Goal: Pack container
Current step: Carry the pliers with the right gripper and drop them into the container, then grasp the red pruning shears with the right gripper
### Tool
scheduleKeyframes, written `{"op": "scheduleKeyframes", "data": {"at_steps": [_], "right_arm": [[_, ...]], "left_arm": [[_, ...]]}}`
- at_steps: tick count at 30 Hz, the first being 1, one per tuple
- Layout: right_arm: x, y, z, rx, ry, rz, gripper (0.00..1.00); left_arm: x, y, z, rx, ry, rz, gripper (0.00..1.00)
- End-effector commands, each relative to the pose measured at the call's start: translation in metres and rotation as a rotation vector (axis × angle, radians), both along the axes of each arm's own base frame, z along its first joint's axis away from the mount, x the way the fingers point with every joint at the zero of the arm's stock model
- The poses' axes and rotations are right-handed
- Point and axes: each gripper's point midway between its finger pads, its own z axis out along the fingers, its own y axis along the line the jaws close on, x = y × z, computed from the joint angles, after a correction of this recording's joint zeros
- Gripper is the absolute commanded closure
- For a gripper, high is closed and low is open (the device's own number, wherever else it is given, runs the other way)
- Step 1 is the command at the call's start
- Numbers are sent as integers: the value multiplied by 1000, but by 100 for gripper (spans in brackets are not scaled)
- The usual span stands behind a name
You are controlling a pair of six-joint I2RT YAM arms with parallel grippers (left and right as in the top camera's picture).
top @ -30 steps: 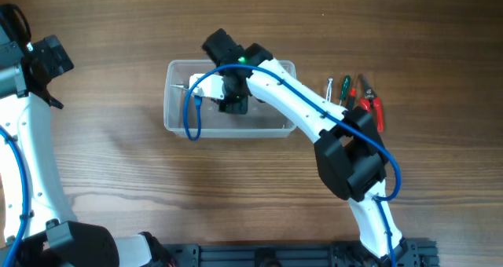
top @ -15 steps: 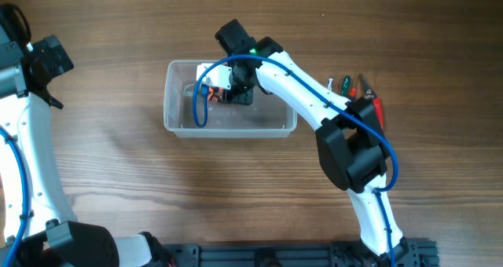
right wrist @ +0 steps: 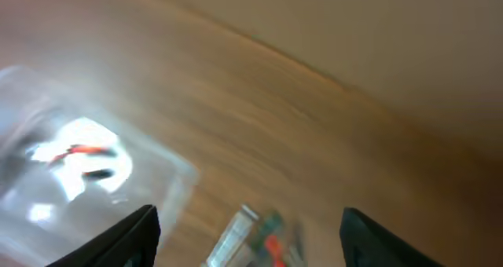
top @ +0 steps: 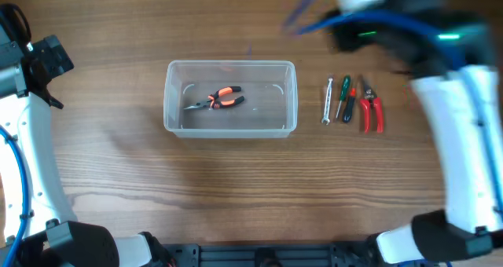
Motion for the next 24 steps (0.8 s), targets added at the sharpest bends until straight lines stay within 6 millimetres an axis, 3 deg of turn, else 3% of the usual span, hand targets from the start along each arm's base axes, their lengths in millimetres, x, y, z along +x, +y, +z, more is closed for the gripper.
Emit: {"op": "scheduleKeyframes", "data": {"at_steps": [1, 3, 7, 9, 11, 14, 17, 20, 24], "right_arm": [[16, -93, -85, 206, 259, -446, 24], [10, -124, -145, 294, 423, -554, 27], [-14, -143, -226, 307, 647, -627, 29], [-22, -144, -253, 302, 704, -628, 30], [-35, -132, -279, 317, 787, -583, 35], [-46, -111, -296, 337, 841, -494, 42], [-48, -105, -302, 324, 849, -479, 43], [-53, -96, -314, 272, 854, -455, 52], [-55, -97, -327, 179, 834, -478, 49]], "left_arm": [[1, 4, 1, 8, -1, 10, 0], [1, 4, 1, 8, -1, 10, 0], [1, 4, 1, 8, -1, 10, 0], [1, 4, 1, 8, -1, 10, 0], [1, 4, 1, 8, -1, 10, 0], [1, 4, 1, 8, -1, 10, 0], [1, 4, 1, 8, -1, 10, 0], [1, 4, 1, 8, -1, 10, 0], [1, 4, 1, 8, -1, 10, 0]]}}
